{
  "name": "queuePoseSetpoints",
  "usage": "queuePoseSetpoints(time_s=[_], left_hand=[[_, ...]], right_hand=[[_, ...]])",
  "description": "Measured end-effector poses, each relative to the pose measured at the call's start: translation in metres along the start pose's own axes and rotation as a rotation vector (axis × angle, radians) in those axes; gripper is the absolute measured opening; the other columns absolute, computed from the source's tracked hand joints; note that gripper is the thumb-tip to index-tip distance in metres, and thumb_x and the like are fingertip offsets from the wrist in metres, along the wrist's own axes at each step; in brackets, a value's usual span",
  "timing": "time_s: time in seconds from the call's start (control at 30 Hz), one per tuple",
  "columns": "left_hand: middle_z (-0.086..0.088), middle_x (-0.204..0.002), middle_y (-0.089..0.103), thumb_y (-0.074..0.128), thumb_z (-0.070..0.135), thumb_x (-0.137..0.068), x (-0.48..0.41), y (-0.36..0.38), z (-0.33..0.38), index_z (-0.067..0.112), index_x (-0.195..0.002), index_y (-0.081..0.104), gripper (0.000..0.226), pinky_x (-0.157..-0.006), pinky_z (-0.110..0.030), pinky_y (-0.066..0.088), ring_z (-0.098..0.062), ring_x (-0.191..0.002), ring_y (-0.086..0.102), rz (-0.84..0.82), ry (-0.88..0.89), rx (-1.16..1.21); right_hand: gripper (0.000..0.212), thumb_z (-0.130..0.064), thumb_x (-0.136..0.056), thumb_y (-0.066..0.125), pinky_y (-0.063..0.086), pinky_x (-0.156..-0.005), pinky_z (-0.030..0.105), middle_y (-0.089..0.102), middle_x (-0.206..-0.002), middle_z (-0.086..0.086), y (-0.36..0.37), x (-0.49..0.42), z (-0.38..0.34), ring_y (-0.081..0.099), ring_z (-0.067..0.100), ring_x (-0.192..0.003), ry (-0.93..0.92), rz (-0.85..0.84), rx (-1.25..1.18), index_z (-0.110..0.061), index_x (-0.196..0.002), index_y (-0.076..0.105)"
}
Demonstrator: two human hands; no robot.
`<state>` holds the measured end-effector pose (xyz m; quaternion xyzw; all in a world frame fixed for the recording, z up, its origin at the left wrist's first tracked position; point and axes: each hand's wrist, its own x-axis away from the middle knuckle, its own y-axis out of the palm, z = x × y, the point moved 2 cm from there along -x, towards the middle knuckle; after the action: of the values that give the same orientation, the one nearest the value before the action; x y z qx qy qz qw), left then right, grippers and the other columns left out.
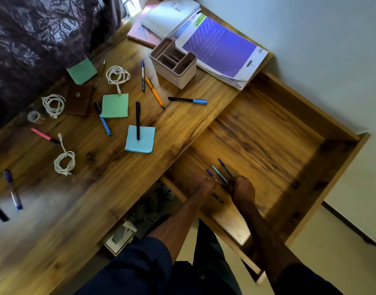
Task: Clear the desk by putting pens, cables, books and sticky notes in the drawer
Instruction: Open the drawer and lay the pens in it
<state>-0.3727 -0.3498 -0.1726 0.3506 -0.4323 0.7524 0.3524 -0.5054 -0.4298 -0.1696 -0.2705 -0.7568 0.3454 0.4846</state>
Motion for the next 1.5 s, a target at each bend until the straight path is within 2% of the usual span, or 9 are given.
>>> queuePoseSetpoints(time_s=[0.23, 0.5, 0.73, 0.83, 1.03, 1.13, 1.37, 1.5], left_hand=[[0.0, -0.088, 0.074, 0.079, 0.028, -0.084, 0.006, -0.005, 0.004, 0.014, -0.097, 0.074, 0.02, -0.052, -0.02, 0.05, -0.011, -0.078, 0.071, 0.001, -0.012, 0.009], [-0.002, -0.086, 0.074, 0.08, 0.026, -0.083, 0.005, -0.006, 0.002, 0.015, -0.095, 0.073, 0.018, -0.058, -0.024, 0.056, -0.013, -0.078, 0.072, 0.004, -0.016, 0.006], [0.0, -0.081, 0.073, 0.084, 0.023, -0.078, 0.006, -0.009, -0.002, 0.012, -0.099, 0.073, 0.026, -0.038, -0.017, 0.041, -0.009, -0.065, 0.069, 0.024, -0.033, 0.022], [-0.001, -0.084, 0.074, 0.082, 0.022, -0.08, 0.006, -0.009, -0.004, 0.011, -0.099, 0.073, 0.024, -0.039, -0.016, 0.04, -0.008, -0.064, 0.067, 0.012, -0.017, 0.009], [-0.002, -0.086, 0.074, 0.081, 0.024, -0.081, 0.005, -0.01, -0.008, 0.012, -0.098, 0.073, 0.023, -0.04, -0.016, 0.04, -0.007, -0.065, 0.066, 0.002, -0.01, 0.002], [-0.002, -0.089, 0.074, 0.083, 0.028, -0.079, 0.005, -0.012, -0.011, 0.013, -0.105, 0.072, 0.032, -0.04, -0.017, 0.043, -0.009, -0.069, 0.069, 0.004, -0.02, 0.011], [-0.001, -0.089, 0.073, 0.083, 0.03, -0.078, 0.003, -0.012, -0.015, 0.012, -0.118, 0.067, 0.047, -0.037, -0.015, 0.039, -0.008, -0.07, 0.07, 0.01, -0.04, 0.019], [0.0, -0.085, 0.073, 0.082, 0.029, -0.08, 0.0, -0.011, -0.013, 0.012, -0.11, 0.07, 0.036, -0.038, -0.016, 0.04, -0.007, -0.067, 0.068, 0.008, -0.034, -0.004]], right_hand=[[0.015, -0.026, -0.093, 0.065, 0.051, -0.069, 0.033, 0.067, -0.096, 0.003, -0.01, 0.019, -0.013, 0.062, 0.02, -0.087, -0.109, 0.088, 0.008, -0.02, -0.102, 0.077], [0.016, -0.024, -0.094, 0.065, 0.046, -0.071, 0.029, 0.071, -0.099, 0.006, -0.005, 0.026, -0.022, 0.066, 0.023, -0.092, -0.092, 0.044, -0.007, -0.016, -0.103, 0.076], [0.01, -0.031, -0.09, 0.067, 0.058, -0.073, 0.037, 0.071, -0.089, 0.0, 0.011, 0.021, -0.016, 0.068, 0.02, -0.083, -0.04, -0.031, -0.013, -0.023, -0.092, 0.073], [0.01, -0.03, -0.089, 0.066, 0.059, -0.072, 0.041, 0.07, -0.084, 0.0, 0.022, 0.016, -0.009, 0.068, 0.021, -0.081, -0.031, -0.028, -0.015, -0.022, -0.088, 0.072], [0.008, -0.026, -0.088, 0.069, 0.059, -0.074, 0.041, 0.072, -0.086, 0.001, 0.012, 0.023, -0.019, 0.069, 0.021, -0.081, -0.014, -0.021, -0.069, -0.021, -0.091, 0.075], [0.009, -0.024, -0.089, 0.069, 0.059, -0.076, 0.041, 0.074, -0.085, 0.002, 0.008, 0.026, -0.022, 0.069, 0.021, -0.081, -0.004, -0.016, -0.09, -0.019, -0.091, 0.076], [0.011, -0.022, -0.09, 0.068, 0.059, -0.075, 0.042, 0.075, -0.084, 0.004, 0.009, 0.024, -0.021, 0.07, 0.023, -0.08, 0.007, -0.009, -0.093, -0.017, -0.093, 0.077], [0.011, -0.024, -0.09, 0.069, 0.057, -0.074, 0.038, 0.075, -0.086, 0.006, 0.01, 0.024, -0.022, 0.07, 0.025, -0.082, 0.032, -0.014, -0.09, -0.017, -0.093, 0.077]])
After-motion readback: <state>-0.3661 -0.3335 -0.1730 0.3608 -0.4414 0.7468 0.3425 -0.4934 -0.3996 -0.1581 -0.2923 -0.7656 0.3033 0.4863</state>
